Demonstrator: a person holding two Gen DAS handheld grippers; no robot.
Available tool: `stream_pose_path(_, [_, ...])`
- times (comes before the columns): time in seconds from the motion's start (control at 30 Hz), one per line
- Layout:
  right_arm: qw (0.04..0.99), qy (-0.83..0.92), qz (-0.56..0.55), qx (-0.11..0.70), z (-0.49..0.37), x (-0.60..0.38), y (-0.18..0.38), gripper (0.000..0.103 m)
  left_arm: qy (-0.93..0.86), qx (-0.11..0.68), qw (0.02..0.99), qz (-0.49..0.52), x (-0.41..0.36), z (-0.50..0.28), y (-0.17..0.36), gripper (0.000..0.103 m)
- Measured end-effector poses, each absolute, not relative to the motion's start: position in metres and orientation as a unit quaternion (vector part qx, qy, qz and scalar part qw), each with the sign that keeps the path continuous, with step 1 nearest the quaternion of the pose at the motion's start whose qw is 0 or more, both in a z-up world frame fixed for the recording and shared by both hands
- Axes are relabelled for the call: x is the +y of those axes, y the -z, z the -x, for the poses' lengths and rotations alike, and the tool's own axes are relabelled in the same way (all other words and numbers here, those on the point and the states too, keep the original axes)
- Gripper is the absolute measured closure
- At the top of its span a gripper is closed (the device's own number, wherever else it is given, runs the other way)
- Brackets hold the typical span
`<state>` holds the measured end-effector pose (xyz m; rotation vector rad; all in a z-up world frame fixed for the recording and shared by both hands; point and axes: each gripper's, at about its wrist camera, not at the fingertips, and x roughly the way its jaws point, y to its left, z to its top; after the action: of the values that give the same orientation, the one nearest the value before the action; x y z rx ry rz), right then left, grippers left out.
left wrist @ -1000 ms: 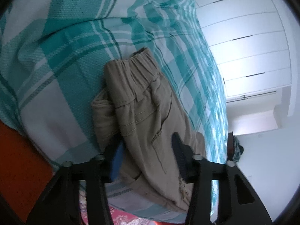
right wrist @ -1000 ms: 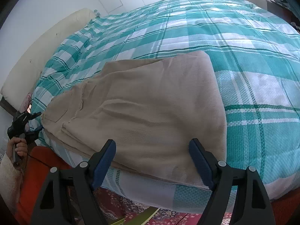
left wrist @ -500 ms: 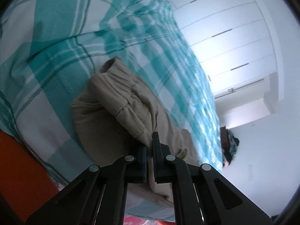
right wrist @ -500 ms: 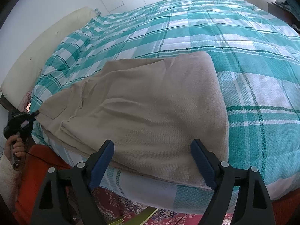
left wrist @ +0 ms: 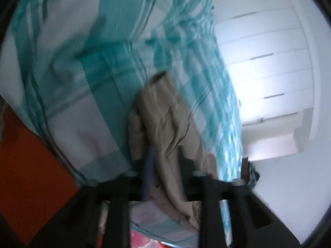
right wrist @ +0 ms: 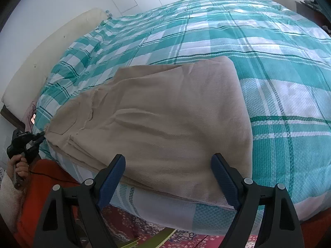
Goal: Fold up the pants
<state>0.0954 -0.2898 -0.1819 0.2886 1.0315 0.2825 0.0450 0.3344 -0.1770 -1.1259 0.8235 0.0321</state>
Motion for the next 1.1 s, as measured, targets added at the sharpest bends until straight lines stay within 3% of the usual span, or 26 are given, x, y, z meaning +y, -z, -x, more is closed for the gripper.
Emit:
stream_pose_path(0.03, [0.850,-0.133,-0.138,0.490,-0.096,-0.289,0.182,0.018,-0.017,0.375,0.771,0.514,0.337,-0.042,0.174,0.044])
stream_pose_path(0.13, [0.851,-0.133,-0.136,0.490,-0.097,-0.287,0.182,0.016,-0.014,0.384,0.771,0.508,0.336,-0.047,0.177,0.036])
stream_pose_path(0.33, [0.851,-0.135,-0.128,0.491,-0.096,-0.285,0.182,0.014,-0.028,0.422,0.758,0.497,0.316,-0.084,0.203,0.034])
stream_pose_path(0.37, [0.851,-0.136,-0.129,0.490,-0.096,-0.286,0.182,0.014,-0.029,0.428,0.757,0.494,0.313,-0.088,0.206,0.037])
stream_pose_path(0.43, [0.851,-0.138,-0.134,0.490,-0.095,-0.288,0.182,0.014,-0.039,0.425,0.760,0.490,0.309,-0.089,0.212,0.078])
stream_pose_path(0.5, [0.850,-0.138,-0.136,0.489,-0.095,-0.288,0.182,0.014,-0.029,0.401,0.758,0.514,0.310,-0.082,0.214,0.088])
stream_pose_path(0.83, [0.849,-0.139,-0.134,0.491,-0.096,-0.287,0.183,0.014,0.040,0.343,0.785,0.514,0.292,-0.080,0.163,0.093])
stream_pose_path(1.1, [0.848,-0.144,-0.139,0.490,-0.097,-0.288,0.184,0.013,0.156,0.337,0.847,0.381,0.202,-0.117,0.068,0.093])
